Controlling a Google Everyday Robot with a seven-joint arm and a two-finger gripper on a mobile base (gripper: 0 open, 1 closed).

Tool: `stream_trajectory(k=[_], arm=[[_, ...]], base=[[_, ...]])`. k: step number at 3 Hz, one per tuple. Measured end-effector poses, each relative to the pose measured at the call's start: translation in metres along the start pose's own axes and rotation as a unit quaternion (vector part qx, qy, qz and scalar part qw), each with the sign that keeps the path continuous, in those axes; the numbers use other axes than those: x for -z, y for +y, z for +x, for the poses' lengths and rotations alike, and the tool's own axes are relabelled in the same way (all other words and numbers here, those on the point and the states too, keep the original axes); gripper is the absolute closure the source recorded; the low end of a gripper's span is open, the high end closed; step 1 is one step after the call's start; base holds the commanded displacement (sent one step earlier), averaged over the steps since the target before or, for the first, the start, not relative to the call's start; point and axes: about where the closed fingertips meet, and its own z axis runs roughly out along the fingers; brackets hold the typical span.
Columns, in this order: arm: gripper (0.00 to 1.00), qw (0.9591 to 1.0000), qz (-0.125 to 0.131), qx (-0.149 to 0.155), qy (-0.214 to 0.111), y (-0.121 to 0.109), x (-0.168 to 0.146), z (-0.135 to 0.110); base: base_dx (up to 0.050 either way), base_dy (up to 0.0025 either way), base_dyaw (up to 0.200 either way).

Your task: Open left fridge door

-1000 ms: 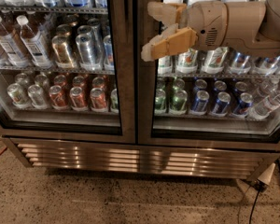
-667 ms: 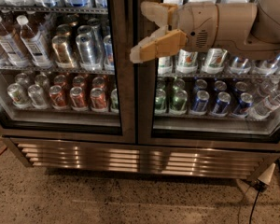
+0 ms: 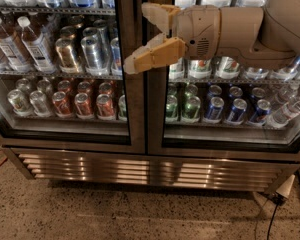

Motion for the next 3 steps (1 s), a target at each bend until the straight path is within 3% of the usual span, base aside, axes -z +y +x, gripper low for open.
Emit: stream_trajectory(k=[2, 3], arm=[[0.0, 1.0, 0.0, -0.008, 0.005, 0.0, -0.004, 0.0], [0.0, 0.9994, 0.011, -0.032, 0.002, -0.033, -0.024, -0.017]], base=[[0.0, 0.0, 0.0], [0.0, 0.0, 0.0]])
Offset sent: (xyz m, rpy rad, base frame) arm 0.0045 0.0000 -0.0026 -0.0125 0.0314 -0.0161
